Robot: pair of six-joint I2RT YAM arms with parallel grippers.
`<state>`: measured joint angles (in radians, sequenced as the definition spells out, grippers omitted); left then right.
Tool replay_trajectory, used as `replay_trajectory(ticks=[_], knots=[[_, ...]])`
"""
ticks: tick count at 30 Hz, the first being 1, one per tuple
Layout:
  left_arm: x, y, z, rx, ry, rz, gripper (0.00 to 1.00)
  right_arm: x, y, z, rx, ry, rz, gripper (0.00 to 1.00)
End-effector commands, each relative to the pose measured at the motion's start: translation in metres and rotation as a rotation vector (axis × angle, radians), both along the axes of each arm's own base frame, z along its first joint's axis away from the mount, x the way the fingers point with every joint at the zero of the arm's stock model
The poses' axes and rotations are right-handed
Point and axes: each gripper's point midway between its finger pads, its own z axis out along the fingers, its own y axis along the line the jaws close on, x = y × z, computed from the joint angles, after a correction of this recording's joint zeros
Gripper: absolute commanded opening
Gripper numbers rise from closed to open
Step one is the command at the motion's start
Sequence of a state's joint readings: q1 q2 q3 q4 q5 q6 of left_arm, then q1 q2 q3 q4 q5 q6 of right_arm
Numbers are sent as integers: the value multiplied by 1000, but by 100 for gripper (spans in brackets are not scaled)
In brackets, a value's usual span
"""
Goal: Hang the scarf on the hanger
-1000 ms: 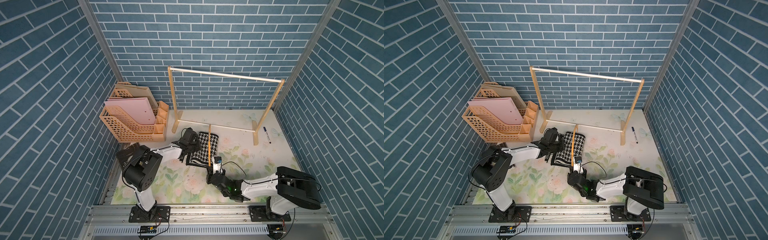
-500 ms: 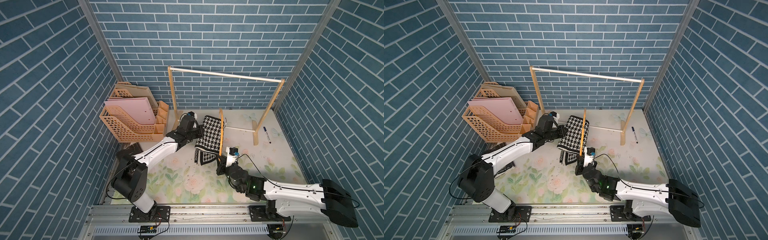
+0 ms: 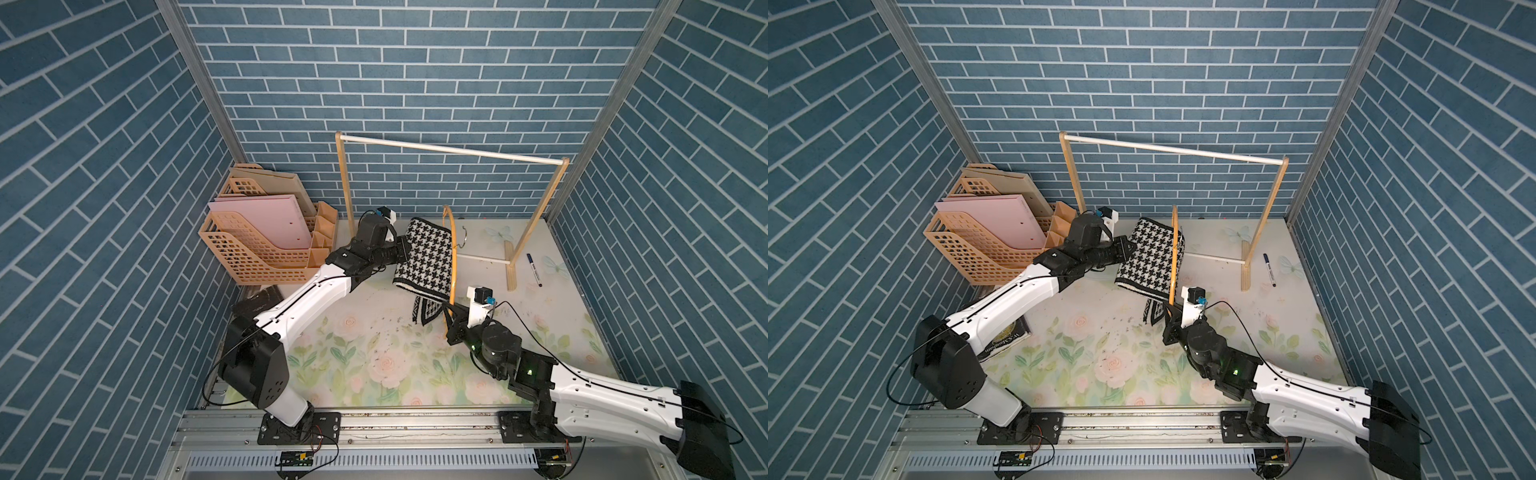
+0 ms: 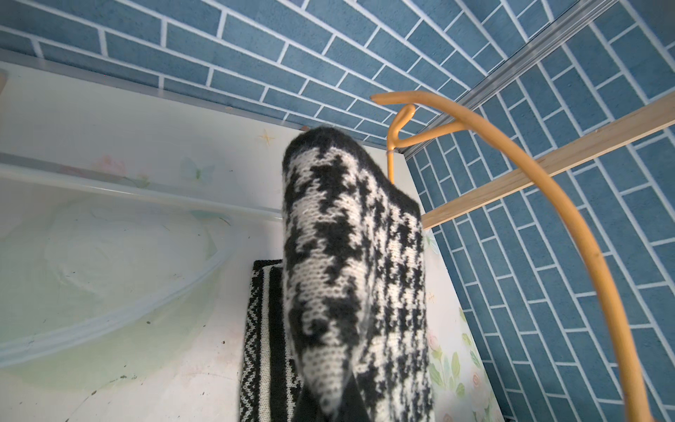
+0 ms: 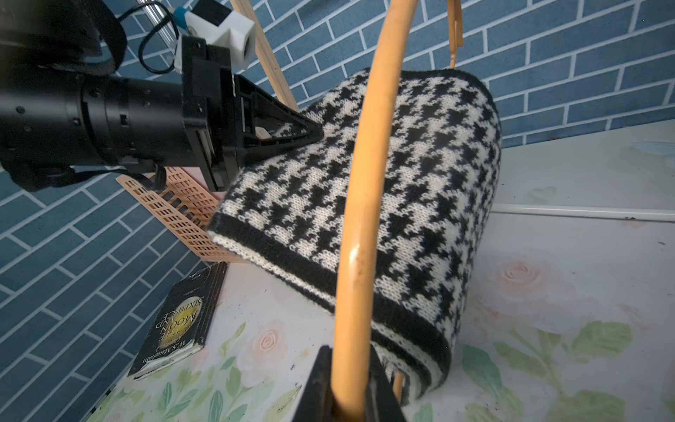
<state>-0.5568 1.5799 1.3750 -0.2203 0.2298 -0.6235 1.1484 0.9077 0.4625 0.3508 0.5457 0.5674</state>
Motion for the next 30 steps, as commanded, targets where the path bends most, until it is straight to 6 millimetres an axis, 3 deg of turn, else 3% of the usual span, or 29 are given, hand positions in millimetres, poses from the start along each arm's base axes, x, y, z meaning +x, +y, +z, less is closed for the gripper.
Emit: replay_trajectory(ticks=[1, 9, 21, 30], knots=[[0, 7, 32, -7, -63, 14, 0, 2, -1, 8, -4, -42, 5, 0], [-3, 13, 81, -50, -138, 40, 0, 6, 3, 12, 69, -31, -8, 0], [-6, 16, 131, -89, -217, 47, 0, 11, 2, 63, 315, -3, 8, 0], [-13, 33, 131, -57, -238, 97, 0, 12, 0, 72, 402, 43, 33, 0]])
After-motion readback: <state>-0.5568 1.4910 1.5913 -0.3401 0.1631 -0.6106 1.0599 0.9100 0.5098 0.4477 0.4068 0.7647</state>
